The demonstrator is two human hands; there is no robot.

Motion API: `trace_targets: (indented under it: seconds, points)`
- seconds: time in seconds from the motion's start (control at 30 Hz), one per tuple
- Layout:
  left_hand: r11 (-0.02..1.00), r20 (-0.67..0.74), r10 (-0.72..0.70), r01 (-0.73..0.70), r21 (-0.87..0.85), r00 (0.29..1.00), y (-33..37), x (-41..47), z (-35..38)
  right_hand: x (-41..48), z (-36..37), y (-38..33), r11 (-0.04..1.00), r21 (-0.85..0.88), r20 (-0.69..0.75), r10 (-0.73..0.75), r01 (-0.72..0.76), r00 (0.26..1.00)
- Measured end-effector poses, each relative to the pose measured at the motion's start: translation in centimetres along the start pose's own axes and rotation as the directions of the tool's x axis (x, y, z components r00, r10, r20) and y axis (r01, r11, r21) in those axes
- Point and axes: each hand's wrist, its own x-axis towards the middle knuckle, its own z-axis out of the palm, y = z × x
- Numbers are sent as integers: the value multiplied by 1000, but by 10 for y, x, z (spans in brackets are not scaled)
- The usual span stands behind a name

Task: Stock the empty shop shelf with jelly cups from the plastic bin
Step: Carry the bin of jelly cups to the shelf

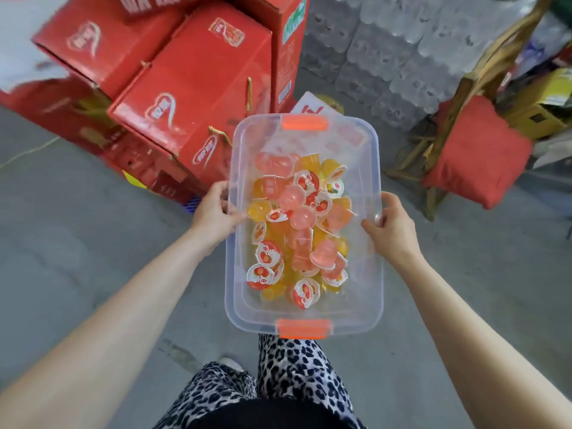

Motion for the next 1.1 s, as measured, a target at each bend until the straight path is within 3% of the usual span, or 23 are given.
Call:
trace_targets:
  seconds: [0.3,0.6,0.93,1.1]
  points:
    - [981,-116,-104,83,-173,988,-140,-152,-87,-137,90,-37,973,-82,142,-204,217,969]
    - [906,-397,-274,97,-412,876,-294,-325,-197,-281,214,-136,830,-137,378,-460,541,803]
    - [744,-558,-570,93,-661,603,-446,-434,-301,-396,375,-275,582,-54,636,-606,812,477]
    - [682,-591,-662,44,-730,460,-494,-459,-360,-446,457,-354,488,9,708,-620,873,340]
